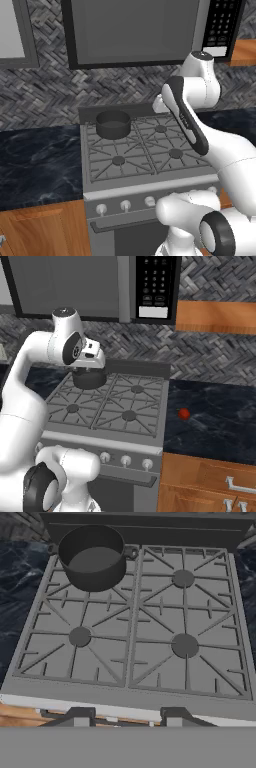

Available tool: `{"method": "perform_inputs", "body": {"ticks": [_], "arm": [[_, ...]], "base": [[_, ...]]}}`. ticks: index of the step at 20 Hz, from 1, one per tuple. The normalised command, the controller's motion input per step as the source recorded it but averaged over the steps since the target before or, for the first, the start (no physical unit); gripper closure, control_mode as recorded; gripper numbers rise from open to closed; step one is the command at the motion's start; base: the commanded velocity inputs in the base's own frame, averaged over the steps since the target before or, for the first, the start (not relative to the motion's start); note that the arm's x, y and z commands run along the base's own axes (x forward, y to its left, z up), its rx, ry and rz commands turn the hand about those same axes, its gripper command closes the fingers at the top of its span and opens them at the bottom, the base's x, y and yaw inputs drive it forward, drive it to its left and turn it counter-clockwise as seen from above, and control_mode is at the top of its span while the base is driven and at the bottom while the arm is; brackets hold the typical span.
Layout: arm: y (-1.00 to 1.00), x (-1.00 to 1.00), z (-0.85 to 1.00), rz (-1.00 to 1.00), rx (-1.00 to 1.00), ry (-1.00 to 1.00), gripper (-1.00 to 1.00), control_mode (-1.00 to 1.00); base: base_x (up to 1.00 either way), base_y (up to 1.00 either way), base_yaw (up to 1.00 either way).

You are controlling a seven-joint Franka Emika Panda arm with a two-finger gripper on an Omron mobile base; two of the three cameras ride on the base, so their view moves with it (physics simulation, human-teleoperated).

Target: Turn on the burner for the pot on the stove. Wait thirty seconds for the pot to heat up. Then add the bell pepper to the pot.

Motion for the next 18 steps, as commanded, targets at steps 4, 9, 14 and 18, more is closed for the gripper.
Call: {"method": "perform_inputs", "body": {"ticks": [4,9,14,18], "arm": [[0.0,-0.33,-0.01,0.0,0.0,-0.08,-1.0,-1.0],[0.02,-0.52,-0.07,0.0,-0.01,0.0,-1.0,-1.0],[0.16,-0.33,-0.12,0.01,-0.01,0.0,-1.0,-1.0],[0.25,-0.17,-0.21,0.02,0.0,0.0,-1.0,-1.0]], "base": [[0.0,0.0,0.0],[0.0,0.0,0.0],[0.0,0.0,0.0],[0.0,0.0,0.0]]}}
